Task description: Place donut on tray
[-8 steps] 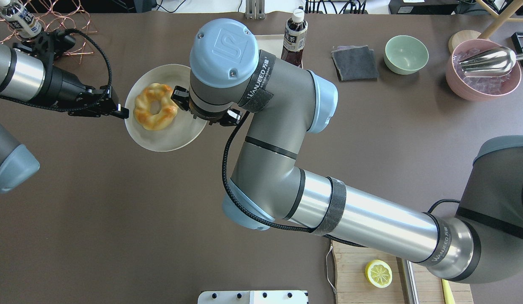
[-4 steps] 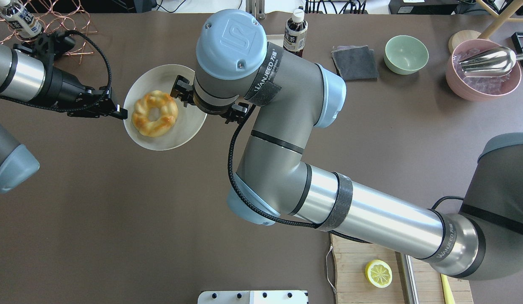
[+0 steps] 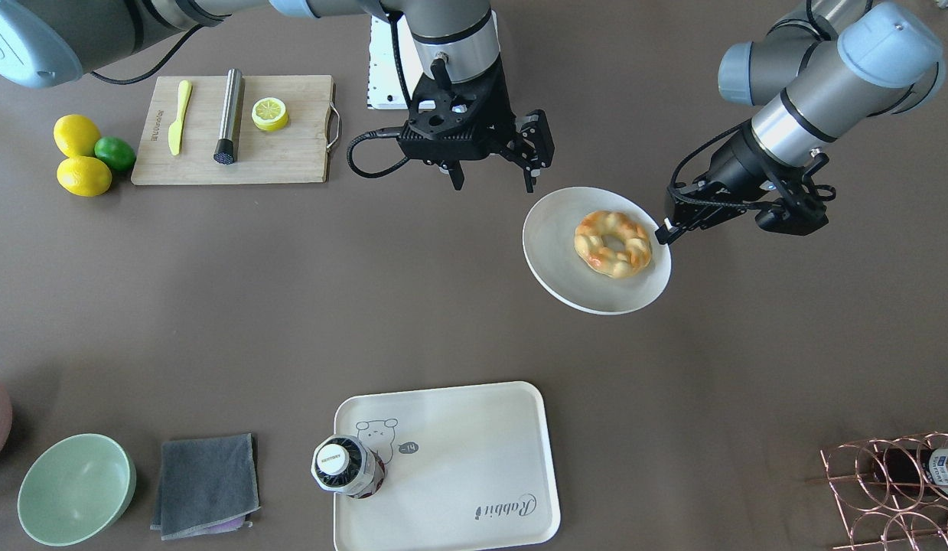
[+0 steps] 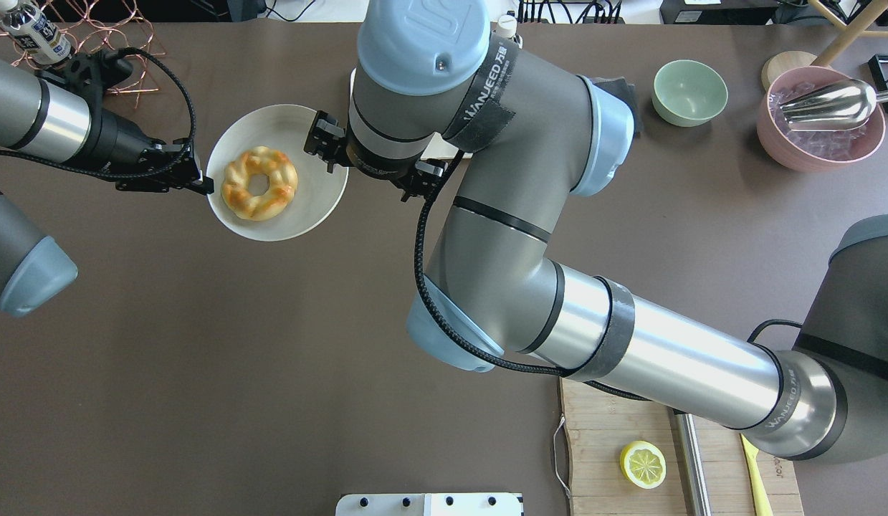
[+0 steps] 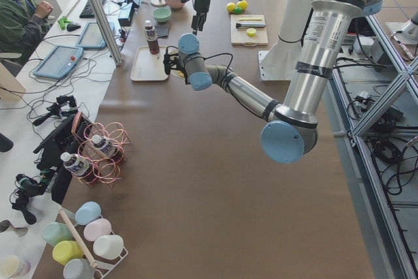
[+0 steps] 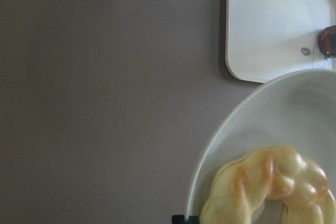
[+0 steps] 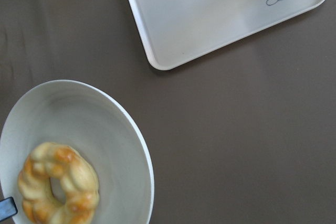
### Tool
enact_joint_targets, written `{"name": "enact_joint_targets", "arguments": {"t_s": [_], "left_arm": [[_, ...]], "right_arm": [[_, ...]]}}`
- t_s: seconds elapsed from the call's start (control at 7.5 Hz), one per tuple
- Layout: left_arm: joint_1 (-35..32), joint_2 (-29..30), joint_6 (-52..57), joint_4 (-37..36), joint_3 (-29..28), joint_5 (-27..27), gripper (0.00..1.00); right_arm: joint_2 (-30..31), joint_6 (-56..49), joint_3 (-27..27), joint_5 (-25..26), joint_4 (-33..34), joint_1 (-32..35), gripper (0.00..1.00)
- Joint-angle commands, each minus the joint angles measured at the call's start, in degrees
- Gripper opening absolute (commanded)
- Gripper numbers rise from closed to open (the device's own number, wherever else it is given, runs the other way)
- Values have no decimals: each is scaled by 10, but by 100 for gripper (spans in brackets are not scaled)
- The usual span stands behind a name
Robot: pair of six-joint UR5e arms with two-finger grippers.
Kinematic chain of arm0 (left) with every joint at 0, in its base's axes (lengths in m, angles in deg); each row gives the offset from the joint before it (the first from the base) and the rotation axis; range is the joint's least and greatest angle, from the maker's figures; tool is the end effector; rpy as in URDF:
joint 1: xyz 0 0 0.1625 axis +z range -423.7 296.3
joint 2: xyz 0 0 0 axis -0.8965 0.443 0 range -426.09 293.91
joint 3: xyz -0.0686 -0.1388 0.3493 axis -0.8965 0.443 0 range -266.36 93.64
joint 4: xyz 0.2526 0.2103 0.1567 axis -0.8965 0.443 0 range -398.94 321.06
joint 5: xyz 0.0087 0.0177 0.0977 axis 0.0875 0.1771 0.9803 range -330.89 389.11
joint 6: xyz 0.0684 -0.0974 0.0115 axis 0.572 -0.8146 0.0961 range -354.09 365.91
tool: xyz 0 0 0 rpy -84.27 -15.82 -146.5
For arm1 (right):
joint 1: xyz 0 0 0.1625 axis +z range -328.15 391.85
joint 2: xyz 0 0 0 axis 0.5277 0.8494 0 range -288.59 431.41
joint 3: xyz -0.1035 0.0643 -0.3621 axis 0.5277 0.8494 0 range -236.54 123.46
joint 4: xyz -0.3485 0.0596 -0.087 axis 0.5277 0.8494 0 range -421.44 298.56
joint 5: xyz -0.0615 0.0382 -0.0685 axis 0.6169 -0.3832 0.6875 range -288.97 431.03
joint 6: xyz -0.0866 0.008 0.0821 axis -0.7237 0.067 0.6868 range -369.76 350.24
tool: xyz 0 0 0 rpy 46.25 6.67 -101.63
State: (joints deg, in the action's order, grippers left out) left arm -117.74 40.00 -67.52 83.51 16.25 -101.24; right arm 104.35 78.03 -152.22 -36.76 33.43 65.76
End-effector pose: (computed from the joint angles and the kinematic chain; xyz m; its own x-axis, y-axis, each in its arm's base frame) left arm 0.2667 -0.4626 0.3235 0.3524 -0.1157 -0.9287 0.1911 0.9803 -0.0497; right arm -0.4649 -0.4291 0.0452 0.4533 0.2604 0.8525 -0.2991 0.9454 -0.1297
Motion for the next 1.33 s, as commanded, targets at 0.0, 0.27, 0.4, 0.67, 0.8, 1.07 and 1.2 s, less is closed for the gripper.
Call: {"name": "enact_joint_targets", "arguments": {"t_s": [0.0,0.27,0.4,0.67,0.8,1.07,1.2], "left_arm": [[0,93,6,-101,-56,36,0],[-1,173,12,-96,-166,63,0],[-5,203,12,-96,-204,71,0],[-12,253,11,-96,-275,90,0],[-11,291,10,-95,-326,112,0],[-12,338,9,-88,-390,116,0],[-6,353,9,-84,-418,125,0]], "right_arm": [[41,-66,-63,-37,46,32,100],[103,-179,-85,-120,47,106,100],[136,-233,-91,-131,47,129,100],[238,-357,-138,-169,47,187,100],[283,-414,-152,-195,47,233,100],[351,-545,-160,-213,51,294,100],[375,-620,-165,-214,71,326,100]]}}
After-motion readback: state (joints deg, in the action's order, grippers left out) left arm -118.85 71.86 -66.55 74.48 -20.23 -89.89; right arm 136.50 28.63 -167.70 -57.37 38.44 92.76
